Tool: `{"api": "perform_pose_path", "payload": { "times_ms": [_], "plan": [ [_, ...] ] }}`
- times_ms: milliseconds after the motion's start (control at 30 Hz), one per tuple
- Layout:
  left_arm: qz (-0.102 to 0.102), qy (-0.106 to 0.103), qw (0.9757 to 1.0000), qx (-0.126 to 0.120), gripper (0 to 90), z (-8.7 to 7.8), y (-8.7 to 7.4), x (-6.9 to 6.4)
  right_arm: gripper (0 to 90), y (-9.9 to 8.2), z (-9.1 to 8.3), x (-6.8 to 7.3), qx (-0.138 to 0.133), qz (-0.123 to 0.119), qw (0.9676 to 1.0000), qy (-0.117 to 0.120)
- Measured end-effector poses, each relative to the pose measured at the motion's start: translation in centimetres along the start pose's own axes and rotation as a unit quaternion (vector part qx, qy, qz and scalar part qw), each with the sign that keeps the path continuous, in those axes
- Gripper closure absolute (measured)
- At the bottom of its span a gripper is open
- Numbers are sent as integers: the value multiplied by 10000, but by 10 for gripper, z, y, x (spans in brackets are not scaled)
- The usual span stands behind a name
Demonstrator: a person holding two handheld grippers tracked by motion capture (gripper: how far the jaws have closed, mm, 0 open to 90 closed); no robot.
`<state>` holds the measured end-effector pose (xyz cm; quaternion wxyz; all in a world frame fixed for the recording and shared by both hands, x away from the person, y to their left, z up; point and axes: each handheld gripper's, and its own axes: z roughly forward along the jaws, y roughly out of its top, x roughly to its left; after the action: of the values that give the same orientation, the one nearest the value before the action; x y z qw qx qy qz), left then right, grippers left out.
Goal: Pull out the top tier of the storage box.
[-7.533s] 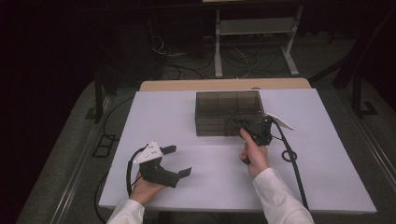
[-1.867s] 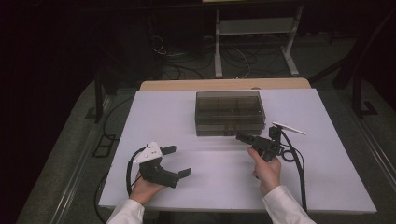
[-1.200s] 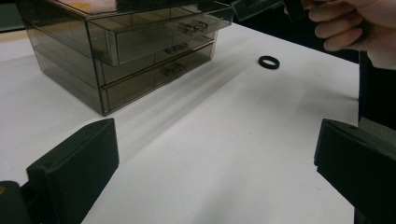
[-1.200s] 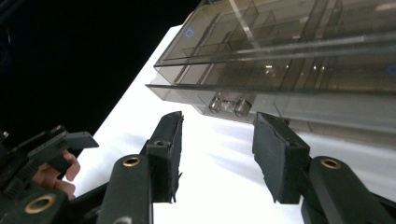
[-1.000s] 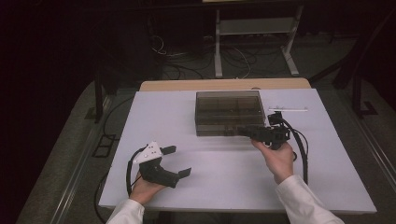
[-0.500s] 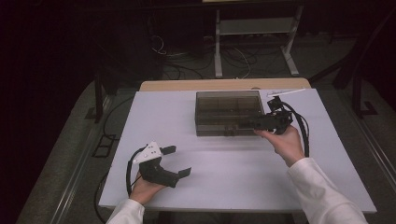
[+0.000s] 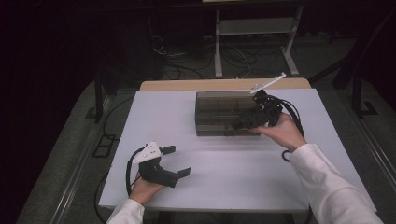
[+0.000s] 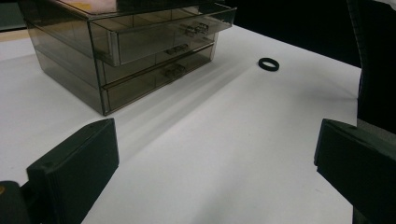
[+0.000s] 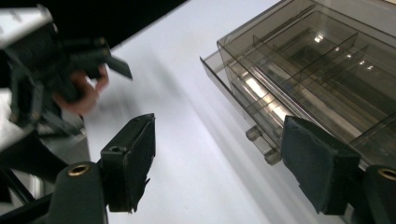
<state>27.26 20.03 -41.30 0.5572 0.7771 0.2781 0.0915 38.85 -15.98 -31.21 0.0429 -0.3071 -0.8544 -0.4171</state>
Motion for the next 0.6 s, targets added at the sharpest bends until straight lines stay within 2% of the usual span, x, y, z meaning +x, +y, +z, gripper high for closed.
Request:
{"api": "perform_pose_path", "payload": {
  "times_ms": [33, 200, 333, 367, 433, 467, 600],
  "plan": [
    [0, 0, 10000, 0, 0, 0, 0, 0, 260, 0, 0, 0, 0, 0, 10000, 0],
    [3, 2, 10000, -7, 0, 0, 0, 0, 260, 10, 5, -2, 197, -407, 9990, -22],
    [6, 12, 10000, -9, 0, -1, 0, 0, 260, 15, 6, -4, 232, -552, 9982, -23],
    [11, 11, 10000, -10, 0, -1, 0, 0, 260, 18, 7, -4, 266, -690, 9973, 36],
    [10, 11, 10000, -9, 0, -1, 0, 0, 260, 19, 8, -4, 278, -759, 9967, 76],
    [10, 7, 10000, -12, 0, -1, 0, 0, 260, 22, 8, -5, 298, -912, 9953, 121],
    [10, 5, 10000, -14, 0, -1, 0, 0, 260, 25, 11, -5, 350, -1096, 9933, 128]
  ]
}}
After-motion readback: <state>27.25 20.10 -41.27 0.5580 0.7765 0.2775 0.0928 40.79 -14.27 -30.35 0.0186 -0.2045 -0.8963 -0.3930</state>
